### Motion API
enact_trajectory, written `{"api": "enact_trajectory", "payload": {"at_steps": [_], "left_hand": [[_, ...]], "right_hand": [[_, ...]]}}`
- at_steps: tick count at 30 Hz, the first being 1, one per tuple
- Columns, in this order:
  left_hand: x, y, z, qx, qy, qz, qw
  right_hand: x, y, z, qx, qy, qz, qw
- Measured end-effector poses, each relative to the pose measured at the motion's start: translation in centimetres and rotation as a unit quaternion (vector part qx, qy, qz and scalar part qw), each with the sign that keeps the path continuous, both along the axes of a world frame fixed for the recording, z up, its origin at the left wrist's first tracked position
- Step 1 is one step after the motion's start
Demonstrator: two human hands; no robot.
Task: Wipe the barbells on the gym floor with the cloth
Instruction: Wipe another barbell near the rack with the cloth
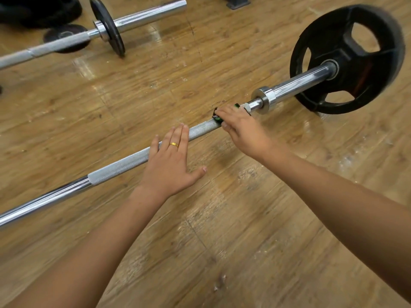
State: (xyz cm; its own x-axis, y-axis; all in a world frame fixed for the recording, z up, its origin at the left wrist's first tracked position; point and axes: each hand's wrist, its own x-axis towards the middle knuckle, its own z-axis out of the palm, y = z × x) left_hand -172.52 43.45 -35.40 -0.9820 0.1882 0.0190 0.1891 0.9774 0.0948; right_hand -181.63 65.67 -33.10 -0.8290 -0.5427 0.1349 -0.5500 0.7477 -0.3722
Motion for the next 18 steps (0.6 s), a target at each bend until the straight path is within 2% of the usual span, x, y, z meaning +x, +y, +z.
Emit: {"api": "enact_trajectory", "payload": {"at_steps": [2, 6, 11, 16, 18], "left_hand": [[-0.1, 0.1, 0.2, 0.0, -0.003, 0.0, 1.0], [0.2, 0.2, 0.3, -0.006, 0.002, -0.007, 1.0], [1.1, 0.6, -0.2, -0.009, 0.005, -0.009, 1.0], [2.4, 1.4, -0.4, -0.017, -0.004, -0.02, 1.0], [3.0, 1.6, -0.2, -0.01, -0.009, -0.022, 1.0]], "right_hand": [[-0.9, 0.7, 0.6, 0.016, -0.007, -0.02, 1.0], [-0.5, 0.8, 0.9, -0.012, 0.002, -0.104, 0.995], [0.8, 0.9, 0.7, 0.01, -0.02, -0.032, 0.999], [0.4, 2.4, 1.1, 0.001, -0.011, -0.104, 0.994], [1.9, 1.7, 0.8, 0.001, -0.004, -0.079, 0.997]]}}
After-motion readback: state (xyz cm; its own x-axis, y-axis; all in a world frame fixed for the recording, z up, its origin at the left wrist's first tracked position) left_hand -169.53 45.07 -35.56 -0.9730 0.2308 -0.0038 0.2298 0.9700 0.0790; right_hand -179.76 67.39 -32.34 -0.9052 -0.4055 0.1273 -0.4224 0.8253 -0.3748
